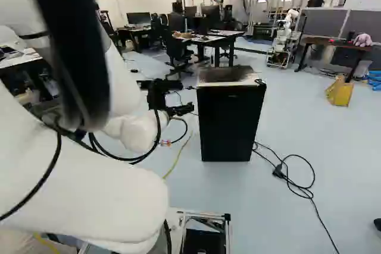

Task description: Grab a drink from the fridge

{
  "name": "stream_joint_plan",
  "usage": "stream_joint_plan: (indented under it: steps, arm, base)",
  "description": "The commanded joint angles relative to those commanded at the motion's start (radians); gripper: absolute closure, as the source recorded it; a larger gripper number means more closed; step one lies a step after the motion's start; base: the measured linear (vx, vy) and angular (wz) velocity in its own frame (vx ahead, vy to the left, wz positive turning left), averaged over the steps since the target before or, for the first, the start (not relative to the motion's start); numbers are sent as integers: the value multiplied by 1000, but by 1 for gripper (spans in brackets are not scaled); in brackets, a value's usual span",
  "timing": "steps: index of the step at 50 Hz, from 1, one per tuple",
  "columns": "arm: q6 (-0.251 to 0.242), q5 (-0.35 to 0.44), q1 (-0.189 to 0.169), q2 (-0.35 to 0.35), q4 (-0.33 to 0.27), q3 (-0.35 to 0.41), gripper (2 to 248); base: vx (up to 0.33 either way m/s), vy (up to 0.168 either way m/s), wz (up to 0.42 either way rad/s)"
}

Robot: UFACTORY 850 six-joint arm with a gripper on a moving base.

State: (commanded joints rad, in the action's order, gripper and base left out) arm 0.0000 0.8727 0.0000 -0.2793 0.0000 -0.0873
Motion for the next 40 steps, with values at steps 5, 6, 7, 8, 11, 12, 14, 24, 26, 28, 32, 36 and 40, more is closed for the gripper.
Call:
stream_joint_plan:
  steps: [5, 6, 7, 8, 11, 12, 14, 24, 26, 28, 32, 36, 40]
  arm:
    - [0, 0, 0, 0, 0, 0, 3]
    - [0, 0, 0, 0, 0, 0, 3]
    - [0, 0, 0, 0, 0, 0, 3]
    - [0, 0, 0, 0, 0, 0, 3]
    - [0, 0, 0, 0, 0, 0, 3]
    - [0, 0, 0, 0, 0, 0, 3]
    - [0, 0, 0, 0, 0, 0, 3]
    - [0, 0, 0, 0, 0, 0, 3]
    - [0, 0, 0, 0, 0, 0, 3]
    - [0, 0, 0, 0, 0, 0, 3]
    - [0, 0, 0, 0, 0, 0, 3]
    - [0, 0, 0, 0, 0, 0, 3]
    - [0, 0, 0, 0, 0, 0, 3]
  base:
    - [0, 0, 0]
    - [0, 0, 0]
    - [0, 0, 0]
    - [0, 0, 0]
    - [0, 0, 0]
    - [0, 0, 0]
    - [0, 0, 0]
    - [0, 0, 0]
    - [0, 0, 0]
    - [0, 0, 0]
    - [0, 0, 0]
    - [0, 0, 0]
    - [0, 0, 0]
